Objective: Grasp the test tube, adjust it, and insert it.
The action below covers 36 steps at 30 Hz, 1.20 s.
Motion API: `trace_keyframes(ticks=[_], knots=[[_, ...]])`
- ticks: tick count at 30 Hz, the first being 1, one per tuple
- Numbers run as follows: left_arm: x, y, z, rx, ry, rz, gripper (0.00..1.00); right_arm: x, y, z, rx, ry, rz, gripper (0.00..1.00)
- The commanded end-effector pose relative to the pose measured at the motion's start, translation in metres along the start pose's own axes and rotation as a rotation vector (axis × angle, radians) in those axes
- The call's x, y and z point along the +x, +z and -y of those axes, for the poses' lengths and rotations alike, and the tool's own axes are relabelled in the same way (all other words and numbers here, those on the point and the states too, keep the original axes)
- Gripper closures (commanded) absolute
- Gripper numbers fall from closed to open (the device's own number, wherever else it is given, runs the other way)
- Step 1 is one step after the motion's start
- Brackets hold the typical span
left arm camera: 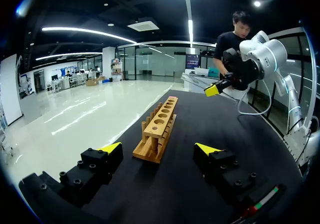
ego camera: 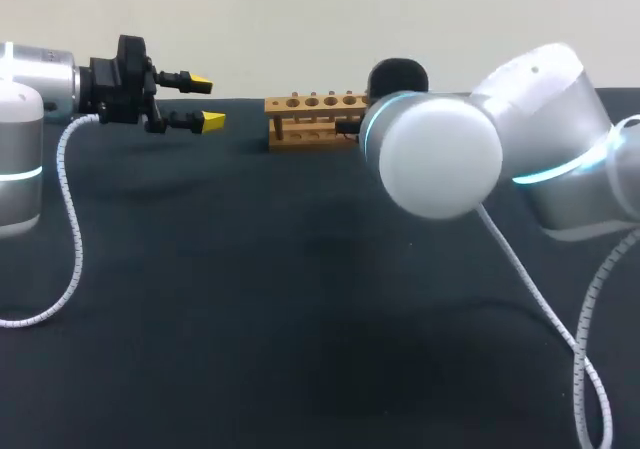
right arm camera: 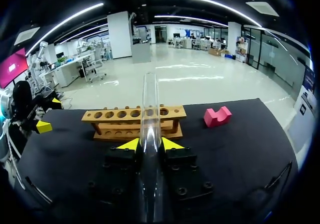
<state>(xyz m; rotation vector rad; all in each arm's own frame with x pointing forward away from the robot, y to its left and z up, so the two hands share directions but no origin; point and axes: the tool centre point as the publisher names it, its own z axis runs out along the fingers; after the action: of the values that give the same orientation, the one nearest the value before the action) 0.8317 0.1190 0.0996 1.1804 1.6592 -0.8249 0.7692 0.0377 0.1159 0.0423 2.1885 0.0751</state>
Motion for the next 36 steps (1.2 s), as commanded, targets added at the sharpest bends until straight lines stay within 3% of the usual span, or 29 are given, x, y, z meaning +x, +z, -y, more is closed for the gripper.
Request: trace_keyframes(ticks=[1,13,36], knots=[[0.001,-0.001,0.000,-0.001,0.003,0.004,0.00,-0.003,0.019,-0.005,-0.011,-0.015,-0.026,1.00],[0.001,-0.001,0.000,-0.001,0.003,0.004,0.00,0.001,0.047,-0.009,-0.071,-0.068,-0.101,1.00],[0.001,-0.001,0.000,-0.001,0.003,0.004,0.00,0.011,0.078,-0.004,-0.089,-0.058,-0.228,1.00]])
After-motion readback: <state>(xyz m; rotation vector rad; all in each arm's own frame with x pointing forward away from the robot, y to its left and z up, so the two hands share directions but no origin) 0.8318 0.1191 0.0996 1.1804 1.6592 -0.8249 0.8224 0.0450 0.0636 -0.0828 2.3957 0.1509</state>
